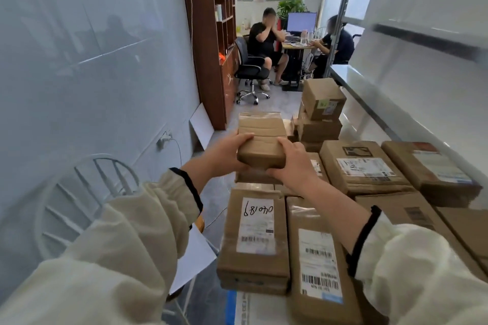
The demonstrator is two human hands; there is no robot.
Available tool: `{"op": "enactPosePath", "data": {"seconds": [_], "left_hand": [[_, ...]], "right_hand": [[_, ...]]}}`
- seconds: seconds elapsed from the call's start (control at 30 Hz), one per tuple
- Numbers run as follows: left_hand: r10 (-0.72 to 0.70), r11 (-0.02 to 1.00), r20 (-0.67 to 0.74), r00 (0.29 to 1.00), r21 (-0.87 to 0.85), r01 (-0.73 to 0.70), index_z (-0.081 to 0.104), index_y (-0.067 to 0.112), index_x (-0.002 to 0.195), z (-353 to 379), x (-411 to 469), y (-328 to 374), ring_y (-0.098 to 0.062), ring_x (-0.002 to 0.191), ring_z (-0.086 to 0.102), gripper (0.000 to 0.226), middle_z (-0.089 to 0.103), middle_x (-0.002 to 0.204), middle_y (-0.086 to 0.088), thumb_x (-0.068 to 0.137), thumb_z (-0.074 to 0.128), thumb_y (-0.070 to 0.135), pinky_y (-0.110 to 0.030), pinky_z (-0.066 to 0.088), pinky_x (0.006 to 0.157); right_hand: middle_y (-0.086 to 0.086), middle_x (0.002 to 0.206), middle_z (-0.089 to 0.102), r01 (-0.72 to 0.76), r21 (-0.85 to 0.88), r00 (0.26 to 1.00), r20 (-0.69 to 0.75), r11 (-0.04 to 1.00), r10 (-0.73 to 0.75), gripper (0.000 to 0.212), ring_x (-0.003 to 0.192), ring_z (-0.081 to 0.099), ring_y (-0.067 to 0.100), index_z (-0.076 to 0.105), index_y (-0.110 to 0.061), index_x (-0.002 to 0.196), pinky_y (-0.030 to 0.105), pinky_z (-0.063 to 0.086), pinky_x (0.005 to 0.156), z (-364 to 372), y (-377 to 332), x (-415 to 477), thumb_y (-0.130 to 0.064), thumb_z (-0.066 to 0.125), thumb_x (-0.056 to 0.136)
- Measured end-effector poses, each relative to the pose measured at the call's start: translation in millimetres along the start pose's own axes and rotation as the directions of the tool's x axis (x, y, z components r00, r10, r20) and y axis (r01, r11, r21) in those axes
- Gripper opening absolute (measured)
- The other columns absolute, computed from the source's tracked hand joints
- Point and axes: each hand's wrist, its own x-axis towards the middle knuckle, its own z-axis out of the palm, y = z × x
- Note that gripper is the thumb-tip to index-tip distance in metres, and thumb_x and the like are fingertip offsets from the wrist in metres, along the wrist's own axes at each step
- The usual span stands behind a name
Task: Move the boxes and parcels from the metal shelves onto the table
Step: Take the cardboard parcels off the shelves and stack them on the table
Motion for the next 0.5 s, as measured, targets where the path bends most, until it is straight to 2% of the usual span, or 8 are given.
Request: {"op": "enactPosePath", "data": {"seconds": [0.1, 0.23, 0.43, 0.5], "left_hand": [[-0.004, 1.000, 0.026, 1.000, 0.017, 0.004, 0.034, 0.014, 0.146, 5, 28, -25, -0.026, 0.131, 0.038, 0.085, 0.030, 0.149, -0.010, 0.074, 0.078, 0.011, -0.029, 0.034, 0.105], [-0.008, 1.000, 0.069, 0.998, -0.022, 0.009, 0.034, 0.014, 0.145, 20, 52, -55, -0.029, 0.130, 0.038, 0.088, 0.029, 0.149, -0.010, 0.071, 0.080, 0.014, -0.038, 0.037, 0.106], [0.032, 0.999, 0.074, 0.997, -0.045, -0.028, 0.035, 0.018, 0.144, 39, 62, -76, -0.027, 0.131, 0.037, 0.087, 0.026, 0.152, -0.008, 0.071, 0.081, 0.021, -0.042, 0.039, 0.106], [0.036, 0.995, 0.088, 0.996, -0.100, -0.027, 0.035, 0.018, 0.144, 46, 61, -77, -0.025, 0.131, 0.036, 0.086, 0.026, 0.152, -0.006, 0.071, 0.081, 0.024, -0.043, 0.039, 0.106]], "right_hand": [[0.011, 0.132, 0.034, -0.041, 0.009, 0.999, 0.021, 0.999, 0.041, 0.078, 0.117, 0.042, 0.025, 0.027, -0.019, 0.144, 0.032, 0.038, 0.100, 17, 8, 28, -0.020, 0.072, 0.080], [0.009, 0.135, 0.033, -0.086, 0.011, 0.995, 0.047, 0.996, 0.086, 0.078, 0.121, 0.040, 0.023, 0.024, -0.023, 0.145, 0.034, 0.040, 0.101, 34, 21, 52, -0.019, 0.070, 0.082], [0.007, 0.140, 0.031, -0.134, 0.025, 0.990, 0.055, 0.991, 0.132, 0.078, 0.127, 0.037, 0.023, 0.026, -0.023, 0.145, 0.033, 0.037, 0.105, 47, 35, 61, -0.018, 0.071, 0.081], [0.006, 0.141, 0.030, -0.134, 0.025, 0.990, 0.056, 0.991, 0.132, 0.078, 0.128, 0.036, 0.022, 0.026, -0.024, 0.145, 0.032, 0.037, 0.104, 50, 40, 59, -0.017, 0.071, 0.082]]}}
